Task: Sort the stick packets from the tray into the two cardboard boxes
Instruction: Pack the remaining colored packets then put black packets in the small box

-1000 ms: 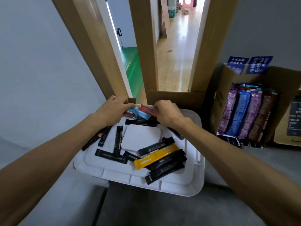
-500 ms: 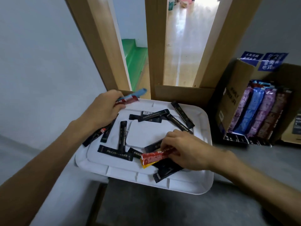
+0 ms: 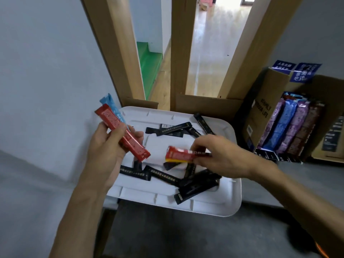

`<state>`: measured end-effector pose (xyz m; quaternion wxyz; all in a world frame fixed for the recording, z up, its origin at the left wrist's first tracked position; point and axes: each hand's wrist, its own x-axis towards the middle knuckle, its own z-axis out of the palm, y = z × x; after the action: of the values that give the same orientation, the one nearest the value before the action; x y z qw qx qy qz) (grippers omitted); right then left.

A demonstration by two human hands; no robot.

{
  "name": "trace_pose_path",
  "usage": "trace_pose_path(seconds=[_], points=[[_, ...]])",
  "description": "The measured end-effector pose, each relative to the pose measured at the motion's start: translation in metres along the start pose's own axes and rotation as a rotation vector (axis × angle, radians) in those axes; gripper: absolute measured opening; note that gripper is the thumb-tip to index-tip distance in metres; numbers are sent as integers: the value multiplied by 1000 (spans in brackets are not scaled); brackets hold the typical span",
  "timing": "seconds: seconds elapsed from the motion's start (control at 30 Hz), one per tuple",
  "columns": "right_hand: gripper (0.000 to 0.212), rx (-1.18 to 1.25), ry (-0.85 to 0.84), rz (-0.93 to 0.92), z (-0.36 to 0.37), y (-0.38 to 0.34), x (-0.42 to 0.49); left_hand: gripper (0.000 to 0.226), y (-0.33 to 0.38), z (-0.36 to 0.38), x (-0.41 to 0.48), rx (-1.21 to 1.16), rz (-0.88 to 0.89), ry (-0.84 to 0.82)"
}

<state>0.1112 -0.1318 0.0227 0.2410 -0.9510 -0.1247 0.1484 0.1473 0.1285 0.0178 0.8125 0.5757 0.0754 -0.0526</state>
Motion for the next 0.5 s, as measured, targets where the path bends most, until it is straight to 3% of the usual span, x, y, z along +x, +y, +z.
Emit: trace_pose_path(seconds=[0.2,0.23,0.37,0.5], points=[[20,540,374,227,0,-4,-39,16,-32,73,-35,125,-65,-21],[20,586,407,233,2,-5,-46,11,-37,87,-43,165,-53,-57],[11,673,508,207,3,1,-74,25,-48,129,-72,285,69,-206],[11,696,505,161,-3,26,-102,29,-57,160,-89,257,-9,-216]])
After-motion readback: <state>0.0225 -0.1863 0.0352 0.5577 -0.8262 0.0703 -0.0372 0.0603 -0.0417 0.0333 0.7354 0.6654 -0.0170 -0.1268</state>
